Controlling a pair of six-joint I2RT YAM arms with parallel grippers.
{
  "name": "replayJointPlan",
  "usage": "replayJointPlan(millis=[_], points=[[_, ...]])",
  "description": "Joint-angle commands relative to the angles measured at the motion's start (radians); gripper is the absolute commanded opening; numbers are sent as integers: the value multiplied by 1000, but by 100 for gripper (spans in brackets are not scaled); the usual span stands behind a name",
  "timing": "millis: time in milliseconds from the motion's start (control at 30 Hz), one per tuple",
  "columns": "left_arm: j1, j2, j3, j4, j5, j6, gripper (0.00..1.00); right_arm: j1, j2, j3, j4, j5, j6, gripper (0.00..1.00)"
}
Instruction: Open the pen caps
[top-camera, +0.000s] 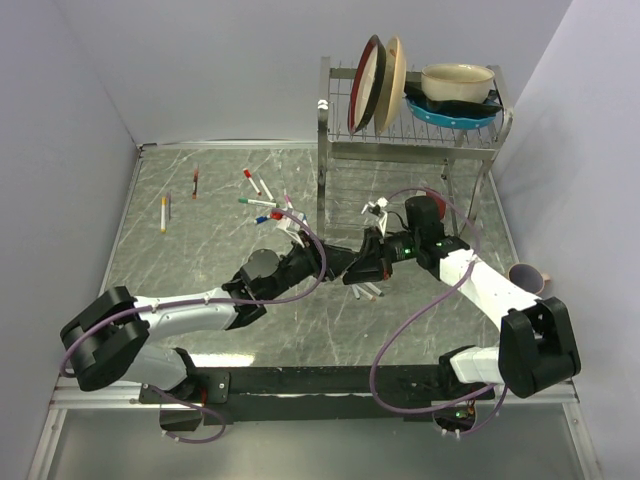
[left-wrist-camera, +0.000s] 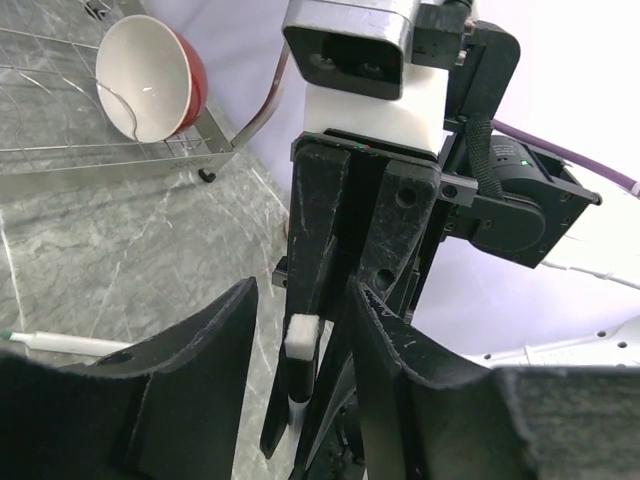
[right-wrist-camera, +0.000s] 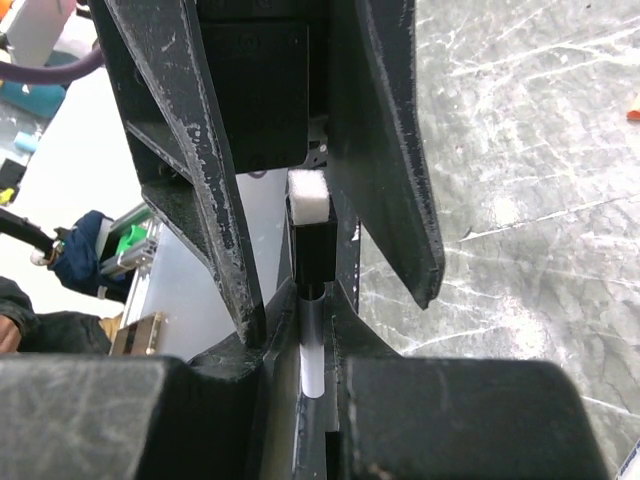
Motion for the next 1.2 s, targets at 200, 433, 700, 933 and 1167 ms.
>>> replayJointPlan(millis=[200,433,700,933,1167], points=[[-4,-24,1,15,0,10,1,-5,17,20,88,-27,64,0],[11,-234,-120,-132,-460,-114,1,0,33,30,27,39,0,0],[128,-531,-283,-402,-652,-321,1,112,166,179,-361,320,-298,0],[155,-659,-367,-753,-707,-518,1,161,235,250,-491,680,-409,0],[177,-625,-488,-870,-615,-709,1,159,238,210,-469,995,-433,0]])
